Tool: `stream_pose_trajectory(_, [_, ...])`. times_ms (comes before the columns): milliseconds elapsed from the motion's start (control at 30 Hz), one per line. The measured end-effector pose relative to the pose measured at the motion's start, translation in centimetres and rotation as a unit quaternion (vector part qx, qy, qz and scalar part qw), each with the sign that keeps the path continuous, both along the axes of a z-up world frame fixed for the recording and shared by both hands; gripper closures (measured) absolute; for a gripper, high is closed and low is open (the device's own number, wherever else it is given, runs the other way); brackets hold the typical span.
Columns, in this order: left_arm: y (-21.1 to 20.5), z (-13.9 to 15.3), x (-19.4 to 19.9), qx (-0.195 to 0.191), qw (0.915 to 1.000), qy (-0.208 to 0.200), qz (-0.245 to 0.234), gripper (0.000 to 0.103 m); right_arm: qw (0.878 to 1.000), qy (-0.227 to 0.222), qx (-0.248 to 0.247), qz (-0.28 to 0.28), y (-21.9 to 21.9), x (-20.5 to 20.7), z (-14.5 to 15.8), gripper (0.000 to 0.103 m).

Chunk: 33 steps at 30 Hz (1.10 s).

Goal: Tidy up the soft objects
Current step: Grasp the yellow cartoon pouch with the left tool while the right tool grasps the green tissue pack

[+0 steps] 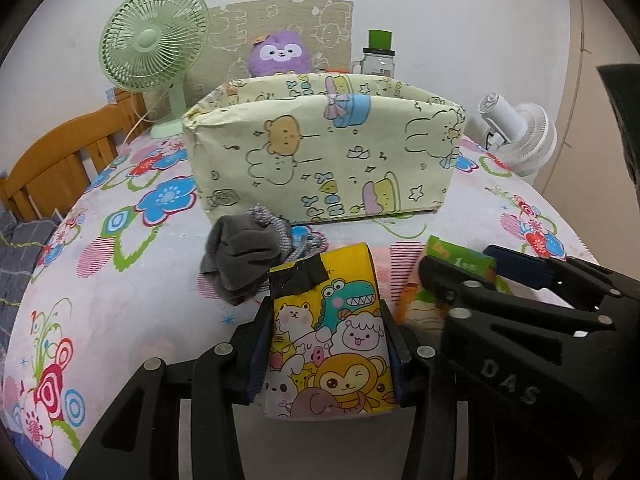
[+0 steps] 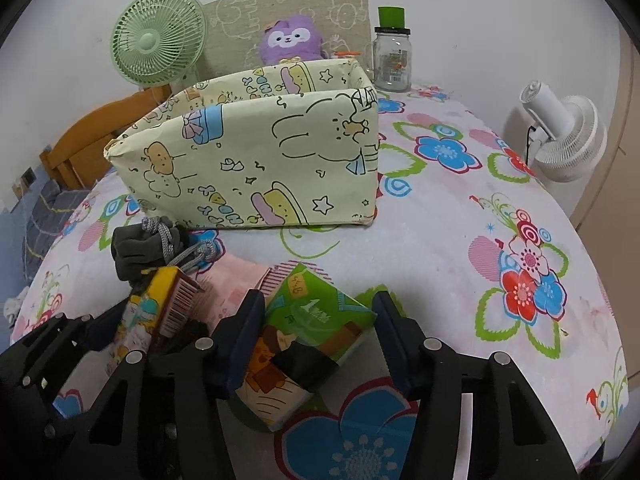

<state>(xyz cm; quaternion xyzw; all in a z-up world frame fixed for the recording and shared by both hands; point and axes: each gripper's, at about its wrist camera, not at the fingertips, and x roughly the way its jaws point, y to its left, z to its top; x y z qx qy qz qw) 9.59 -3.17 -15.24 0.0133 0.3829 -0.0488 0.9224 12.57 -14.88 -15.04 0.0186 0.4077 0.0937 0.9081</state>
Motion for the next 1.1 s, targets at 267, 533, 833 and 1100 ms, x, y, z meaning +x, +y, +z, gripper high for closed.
stream_pose_trajectory(267, [1.2, 0.1, -0.4, 0.007, 0.9999, -0.003, 0.013, 0.055, 1.000, 0.007, 0.021, 0.012, 0.0, -0.3, 0.2, 0.018])
stream_pose_trajectory(533, [1.4, -0.3, -0.6, 0.016, 0.9998, -0.002, 0.014, 0.055, 1.000, -0.001, -0.002, 0.021, 1.4, -0.7, 0.1, 0.016])
stream_pose_trajectory(833, [1.7, -0.5, -0.6, 0.016, 0.9998, -0.003, 0.008, 0.055, 1.000, 0.019, 0.008, -0.010, 1.7, 0.3, -1.1, 0.015])
stream_pose_trajectory(1100, [1.4, -0.5, -0.5, 0.019, 0.9998, -0.005, 0.009, 0.055, 1.000, 0.020, 0.013, -0.003, 2.4, 0.1, -0.9, 0.040])
